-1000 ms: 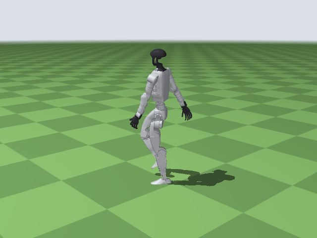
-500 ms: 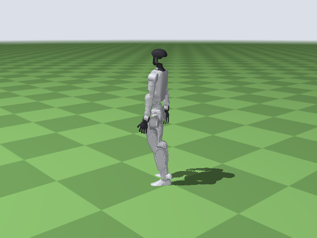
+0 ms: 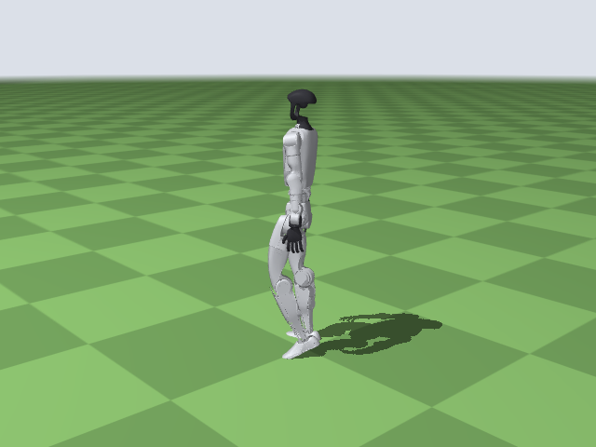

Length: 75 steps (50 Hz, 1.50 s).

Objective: Upper body actions

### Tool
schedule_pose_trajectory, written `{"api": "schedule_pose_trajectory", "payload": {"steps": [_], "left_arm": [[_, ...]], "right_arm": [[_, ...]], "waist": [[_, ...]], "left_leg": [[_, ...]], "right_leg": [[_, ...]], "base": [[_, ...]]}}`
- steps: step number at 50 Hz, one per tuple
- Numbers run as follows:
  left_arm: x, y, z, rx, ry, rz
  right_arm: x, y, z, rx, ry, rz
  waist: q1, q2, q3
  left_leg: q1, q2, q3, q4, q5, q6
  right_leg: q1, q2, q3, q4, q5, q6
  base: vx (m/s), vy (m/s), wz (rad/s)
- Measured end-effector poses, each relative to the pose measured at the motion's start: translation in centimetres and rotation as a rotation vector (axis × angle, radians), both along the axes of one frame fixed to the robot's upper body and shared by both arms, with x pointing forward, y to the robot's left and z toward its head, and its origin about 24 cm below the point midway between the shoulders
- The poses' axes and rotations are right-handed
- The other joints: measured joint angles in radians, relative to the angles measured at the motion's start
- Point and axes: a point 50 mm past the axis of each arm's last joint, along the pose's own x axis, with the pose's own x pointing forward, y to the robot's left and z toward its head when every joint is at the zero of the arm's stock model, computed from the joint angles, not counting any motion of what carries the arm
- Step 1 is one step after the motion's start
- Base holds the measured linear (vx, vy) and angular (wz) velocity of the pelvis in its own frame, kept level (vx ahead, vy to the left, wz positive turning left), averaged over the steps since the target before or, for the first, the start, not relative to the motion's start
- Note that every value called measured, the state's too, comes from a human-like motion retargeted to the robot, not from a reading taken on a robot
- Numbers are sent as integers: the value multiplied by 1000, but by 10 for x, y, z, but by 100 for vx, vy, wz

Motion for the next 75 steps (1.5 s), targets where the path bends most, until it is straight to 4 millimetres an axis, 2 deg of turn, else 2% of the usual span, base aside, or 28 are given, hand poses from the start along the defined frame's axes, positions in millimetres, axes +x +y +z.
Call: {"api": "schedule_pose_trajectory", "payload": {"steps": [3,4,9,12,15,20,25,28,31,36,40,42,43,48,56,59,64,67,69,71,73,75], "left_arm": [[-25,12,7,31,64,-5],[-35,13,9,38,95,-6],[-86,7,24,27,256,38],[-106,2,31,11,323,65],[-118,1,37,-1,384,53],[-118,1,37,-24,407,23],[-100,4,29,-20,336,-13],[-91,9,26,4,317,-69],[-87,8,24,5,301,-87],[-87,0,23,1,283,-21],[-85,-2,21,-2,266,35],[-80,-2,20,-2,247,49],[-78,-1,19,-2,235,52],[-63,-3,15,-16,183,41],[-31,-4,6,-22,104,16],[-22,-5,4,-21,86,-6],[-3,-5,1,-22,60,-91],[20,-9,-3,-50,20,-139],[47,-14,-5,-73,-48,-169],[83,-24,-6,-87,-175,-186],[124,-35,-3,-84,-345,-195],[170,-42,8,-69,-514,-200]], "right_arm": [[53,16,6,80,-115,40],[70,21,9,104,-154,54],[147,45,34,168,-380,157],[186,58,56,199,-523,211],[213,67,74,227,-628,260],[224,69,82,184,-645,315],[211,69,72,190,-601,311],[197,66,63,192,-545,293],[178,62,51,194,-463,271],[137,51,31,164,-322,251],[109,46,20,144,-238,250],[99,43,16,140,-210,244],[94,41,15,139,-198,240],[76,32,11,122,-153,223],[53,18,6,127,-125,171],[37,15,3,153,-90,140],[-2,10,-1,203,-18,22],[-30,3,-1,175,24,-61],[-51,-2,0,146,61,-111],[-70,-7,2,117,106,-139],[-88,-13,5,83,156,-142],[-104,-19,8,49,206,-131]], "waist": [[26,-32,46],[37,-35,52],[89,-24,57],[120,-21,66],[166,-35,86],[200,-46,78],[197,-47,57],[186,-40,42],[174,-39,14],[140,-25,-41],[94,12,-70],[70,45,-73],[59,63,-72],[-7,108,-88],[-15,84,-86],[5,66,-83],[24,48,-75],[17,48,-60],[26,50,-40],[39,61,-20],[30,82,2],[2,99,32]], "left_leg": [[-151,36,-24,274,135,105],[-202,52,-31,357,134,116],[-436,177,22,723,6,129],[-567,224,20,905,-47,149],[-647,239,30,1024,-67,151],[-712,245,62,1116,-93,162],[-672,251,86,1070,-86,163],[-602,234,81,964,-69,137],[-501,173,79,797,-32,101],[-266,6,18,363,45,27],[-73,-65,-50,11,98,-21],[20,-69,-75,-161,64,-79],[61,-71,-81,-234,29,-84],[129,-71,-88,-418,-80,-86],[124,-109,-100,-460,-132,-30],[134,-123,-84,-464,-142,-14],[155,-142,-75,-467,-158,15],[166,-144,-88,-456,-166,32],[178,-142,-89,-451,-170,44],[183,-129,-79,-447,-171,52],[188,-107,-80,-444,-169,57],[193,-94,-86,-441,-165,64]], "right_leg": [[22,-26,-3,4,-1,-11],[24,-28,-2,5,-1,-14],[20,-19,-2,3,7,-27],[18,-8,0,5,8,-40],[26,-22,14,19,3,-44],[39,-39,7,28,-10,-51],[43,-53,-10,38,-26,-57],[41,-59,-18,37,-31,-53],[32,-76,-12,36,-31,-44],[16,-83,-2,28,-31,-24],[14,-45,-18,23,-39,-14],[17,-5,-31,22,-46,-14],[19,15,-37,21,-49,-13],[20,55,-83,11,-57,5],[0,21,-100,15,-46,47],[-6,3,-85,31,-47,61],[-19,-26,-70,114,-79,86],[-36,-40,-70,219,-59,93],[-64,-44,-50,324,26,101],[-123,-41,-22,456,151,98],[-215,-51,-23,630,239,64],[-309,-113,-84,839,193,27]], "base": [[-23,-14,9],[-16,-9,-4],[-8,-5,-3],[-6,-8,-9],[-5,-5,-26],[3,0,3],[6,1,10],[0,5,6],[4,10,-5],[11,9,-7],[11,4,13],[16,9,19],[17,13,21],[14,10,39],[17,14,9],[23,16,-30],[27,17,-15],[24,18,15],[16,19,0],[7,18,-26],[6,13,-9],[3,15,21]]}}
